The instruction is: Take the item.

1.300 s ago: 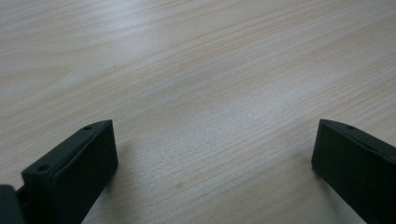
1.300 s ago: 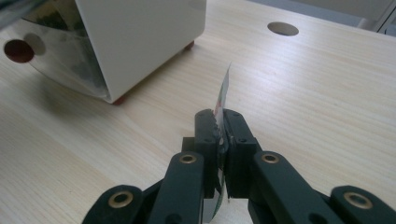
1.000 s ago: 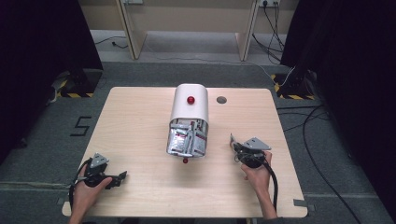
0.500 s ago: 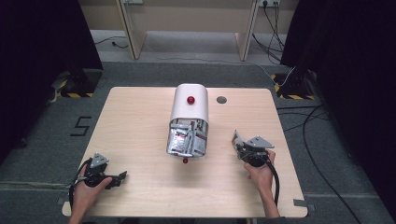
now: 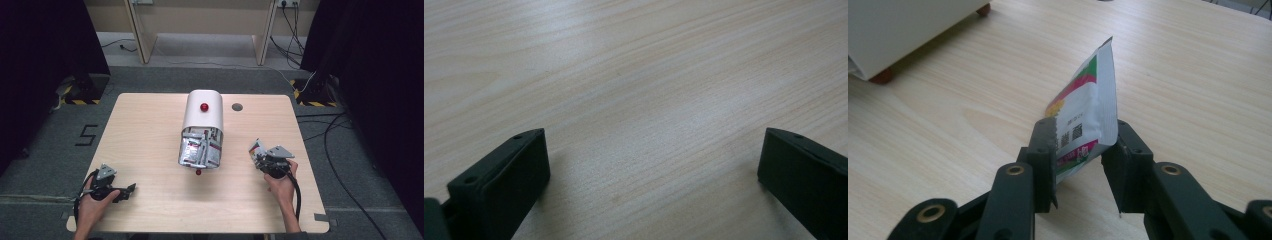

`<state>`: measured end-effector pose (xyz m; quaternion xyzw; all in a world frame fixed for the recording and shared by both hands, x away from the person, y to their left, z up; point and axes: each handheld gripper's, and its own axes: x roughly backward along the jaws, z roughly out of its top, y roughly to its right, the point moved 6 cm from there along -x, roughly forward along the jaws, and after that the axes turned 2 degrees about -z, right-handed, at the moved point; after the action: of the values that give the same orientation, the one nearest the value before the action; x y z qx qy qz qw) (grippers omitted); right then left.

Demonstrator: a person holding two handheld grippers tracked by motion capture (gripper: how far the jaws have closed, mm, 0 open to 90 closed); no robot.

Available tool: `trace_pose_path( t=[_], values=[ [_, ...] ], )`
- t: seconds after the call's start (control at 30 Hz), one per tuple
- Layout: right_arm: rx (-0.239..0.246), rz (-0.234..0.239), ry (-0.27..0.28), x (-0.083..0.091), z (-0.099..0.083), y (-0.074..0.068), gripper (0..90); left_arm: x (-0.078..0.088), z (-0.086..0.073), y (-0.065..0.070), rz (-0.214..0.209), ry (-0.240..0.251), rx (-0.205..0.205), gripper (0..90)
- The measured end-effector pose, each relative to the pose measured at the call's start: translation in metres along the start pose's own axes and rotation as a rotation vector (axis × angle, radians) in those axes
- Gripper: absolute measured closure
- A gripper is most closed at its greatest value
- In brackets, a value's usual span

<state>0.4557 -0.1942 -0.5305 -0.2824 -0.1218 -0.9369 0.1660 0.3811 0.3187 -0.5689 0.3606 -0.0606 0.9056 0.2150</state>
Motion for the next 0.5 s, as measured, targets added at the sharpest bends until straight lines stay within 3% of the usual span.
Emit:
trace_pose_path(
  t=[0.3, 0.5],
  values=[
    [0.013, -0.043, -0.046, -0.0052, -0.0057, 0.0044, 55.2, 0.0, 0.0, 0.0, 0.0, 0.0, 0.0, 0.0],
    [0.004, -0.043, -0.068, -0.0071, -0.0086, 0.0064, 51.7, -0.0001, 0.0, 0.0, 0.001, 0.0, -0.001, 0.0]
  ],
)
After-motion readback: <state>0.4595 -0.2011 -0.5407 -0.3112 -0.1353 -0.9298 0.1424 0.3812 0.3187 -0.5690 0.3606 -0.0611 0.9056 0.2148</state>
